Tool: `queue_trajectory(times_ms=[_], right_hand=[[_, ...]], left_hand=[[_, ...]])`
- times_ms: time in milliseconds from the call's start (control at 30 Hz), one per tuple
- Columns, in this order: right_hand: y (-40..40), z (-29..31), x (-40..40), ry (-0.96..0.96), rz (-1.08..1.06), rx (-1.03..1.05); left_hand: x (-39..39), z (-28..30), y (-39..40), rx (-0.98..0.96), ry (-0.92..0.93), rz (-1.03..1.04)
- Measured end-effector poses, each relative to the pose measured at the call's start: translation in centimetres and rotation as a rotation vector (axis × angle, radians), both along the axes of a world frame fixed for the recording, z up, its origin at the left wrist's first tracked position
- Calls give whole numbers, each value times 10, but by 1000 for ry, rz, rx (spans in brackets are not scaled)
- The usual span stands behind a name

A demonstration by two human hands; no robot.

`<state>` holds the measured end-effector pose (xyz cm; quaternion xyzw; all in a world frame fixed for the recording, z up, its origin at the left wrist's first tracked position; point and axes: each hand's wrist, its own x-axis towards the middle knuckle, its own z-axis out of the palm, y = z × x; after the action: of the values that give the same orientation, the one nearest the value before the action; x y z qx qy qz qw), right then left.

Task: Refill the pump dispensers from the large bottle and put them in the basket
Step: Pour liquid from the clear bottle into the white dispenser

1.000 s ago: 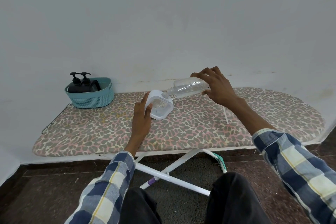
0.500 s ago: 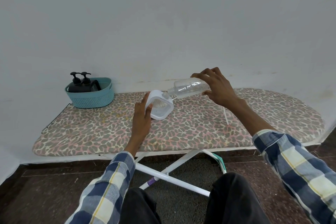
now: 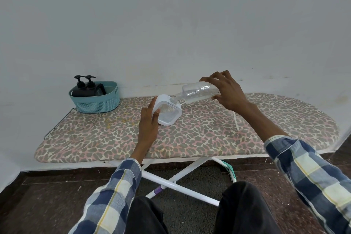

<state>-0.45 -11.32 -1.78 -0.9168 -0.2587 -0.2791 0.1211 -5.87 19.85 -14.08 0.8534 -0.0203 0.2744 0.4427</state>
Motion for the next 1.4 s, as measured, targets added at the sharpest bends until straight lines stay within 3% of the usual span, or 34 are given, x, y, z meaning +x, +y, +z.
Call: queue_trajectory(times_ms=[1400], right_hand=[[2,3,-1,-7,-19,-18]], left_hand=[[1,0,0,-10,11,5]])
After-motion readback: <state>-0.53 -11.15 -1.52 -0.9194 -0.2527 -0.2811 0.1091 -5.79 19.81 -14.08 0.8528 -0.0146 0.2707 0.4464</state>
